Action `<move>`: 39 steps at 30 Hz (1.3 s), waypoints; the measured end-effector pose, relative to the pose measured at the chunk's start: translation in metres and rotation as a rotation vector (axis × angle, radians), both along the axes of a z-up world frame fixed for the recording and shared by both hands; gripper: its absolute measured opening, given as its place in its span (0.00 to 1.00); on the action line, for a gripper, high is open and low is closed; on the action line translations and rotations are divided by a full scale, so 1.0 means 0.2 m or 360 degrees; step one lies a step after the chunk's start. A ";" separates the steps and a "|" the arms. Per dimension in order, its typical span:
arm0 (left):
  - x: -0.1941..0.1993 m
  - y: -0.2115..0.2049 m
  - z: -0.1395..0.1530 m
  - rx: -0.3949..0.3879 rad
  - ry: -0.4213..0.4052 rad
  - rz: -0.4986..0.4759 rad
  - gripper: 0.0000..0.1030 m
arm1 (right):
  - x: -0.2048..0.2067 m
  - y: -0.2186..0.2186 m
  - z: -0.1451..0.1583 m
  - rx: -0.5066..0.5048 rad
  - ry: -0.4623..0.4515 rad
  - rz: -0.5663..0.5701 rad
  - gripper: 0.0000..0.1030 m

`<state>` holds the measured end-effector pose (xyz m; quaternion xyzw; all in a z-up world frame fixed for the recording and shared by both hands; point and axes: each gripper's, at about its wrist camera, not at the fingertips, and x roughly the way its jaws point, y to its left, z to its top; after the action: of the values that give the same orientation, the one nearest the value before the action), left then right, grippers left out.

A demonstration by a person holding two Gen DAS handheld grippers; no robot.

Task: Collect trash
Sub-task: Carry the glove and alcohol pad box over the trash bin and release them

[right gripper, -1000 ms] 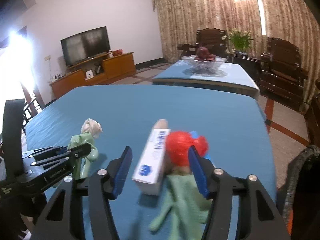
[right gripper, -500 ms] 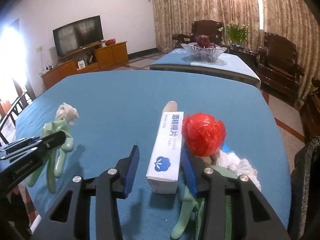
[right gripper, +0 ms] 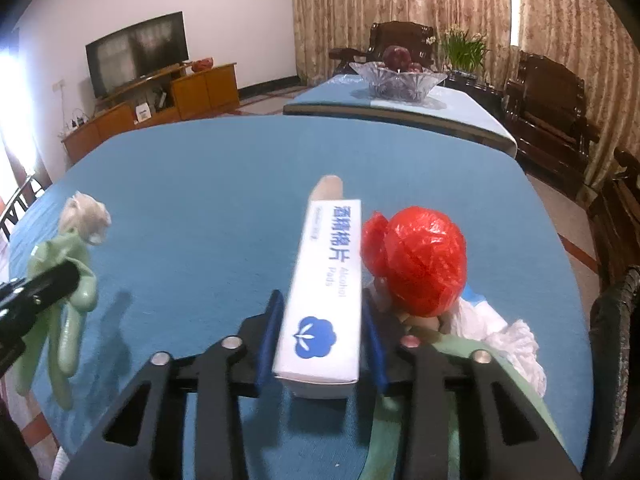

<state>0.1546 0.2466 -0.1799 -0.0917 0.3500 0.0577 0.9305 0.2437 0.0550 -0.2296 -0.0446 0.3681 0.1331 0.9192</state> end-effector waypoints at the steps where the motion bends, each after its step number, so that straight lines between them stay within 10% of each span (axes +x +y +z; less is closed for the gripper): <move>1: 0.00 0.00 0.01 0.0000 -0.0003 -0.0001 0.13 | 0.00 0.00 0.00 -0.0002 0.0002 0.0002 0.30; 39: -0.01 -0.74 0.53 0.0032 -0.0302 -0.0301 0.13 | -0.38 -0.69 0.79 0.0198 -0.0395 -0.0099 0.29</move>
<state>0.1516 0.0993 -0.0730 -0.0541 0.2671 -0.0358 0.9615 0.1684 -0.0839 -0.0710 0.0078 0.2437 0.1205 0.9623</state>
